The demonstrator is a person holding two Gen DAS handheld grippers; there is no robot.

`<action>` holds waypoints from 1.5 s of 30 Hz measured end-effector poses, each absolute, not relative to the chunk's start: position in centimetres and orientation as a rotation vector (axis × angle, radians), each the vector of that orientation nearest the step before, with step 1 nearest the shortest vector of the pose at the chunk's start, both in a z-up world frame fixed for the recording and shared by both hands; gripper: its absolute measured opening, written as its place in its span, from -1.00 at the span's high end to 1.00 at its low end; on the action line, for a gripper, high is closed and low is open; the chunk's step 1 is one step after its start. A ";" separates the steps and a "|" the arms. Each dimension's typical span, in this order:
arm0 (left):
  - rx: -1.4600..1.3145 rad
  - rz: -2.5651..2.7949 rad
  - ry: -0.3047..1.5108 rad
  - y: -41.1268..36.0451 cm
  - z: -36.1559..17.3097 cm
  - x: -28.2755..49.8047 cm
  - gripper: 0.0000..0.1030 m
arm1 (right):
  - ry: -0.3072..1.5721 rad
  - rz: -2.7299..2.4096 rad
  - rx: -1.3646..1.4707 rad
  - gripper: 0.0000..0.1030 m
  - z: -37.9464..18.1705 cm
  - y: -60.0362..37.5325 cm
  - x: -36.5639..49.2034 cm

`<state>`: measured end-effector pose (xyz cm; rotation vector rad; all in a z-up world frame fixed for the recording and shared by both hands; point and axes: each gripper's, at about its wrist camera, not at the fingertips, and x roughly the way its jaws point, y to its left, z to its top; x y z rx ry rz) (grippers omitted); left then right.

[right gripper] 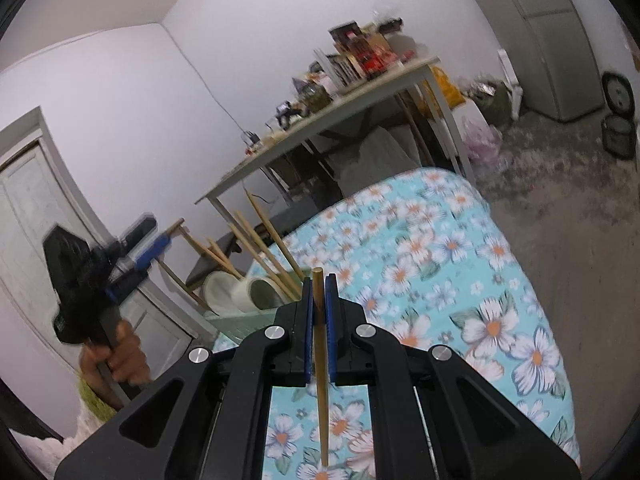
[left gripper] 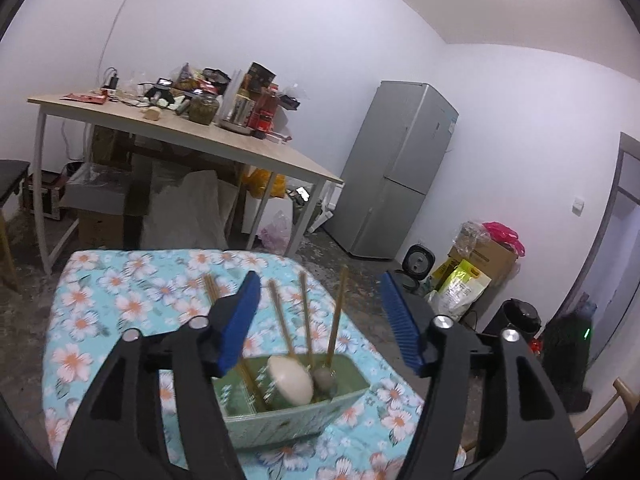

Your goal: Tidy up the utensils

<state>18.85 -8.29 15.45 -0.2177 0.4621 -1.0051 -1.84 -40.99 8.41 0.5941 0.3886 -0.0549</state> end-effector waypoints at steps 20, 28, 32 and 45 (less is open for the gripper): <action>-0.241 -0.826 0.590 3.2 6.6 16.5 -0.50 | 0.151 0.197 0.156 0.89 24.9 -29.6 6.5; -0.251 -0.805 0.591 4.6 5.8 17.4 -0.50 | 0.225 0.143 -0.100 0.89 23.0 -24.6 12.2; -0.268 -0.796 0.603 5.1 5.1 18.0 -0.50 | 0.269 0.111 -0.265 0.89 20.9 -22.0 13.5; -0.265 -0.799 0.609 4.8 4.9 17.5 -0.51 | 0.448 0.138 -0.398 0.27 16.1 -20.4 13.3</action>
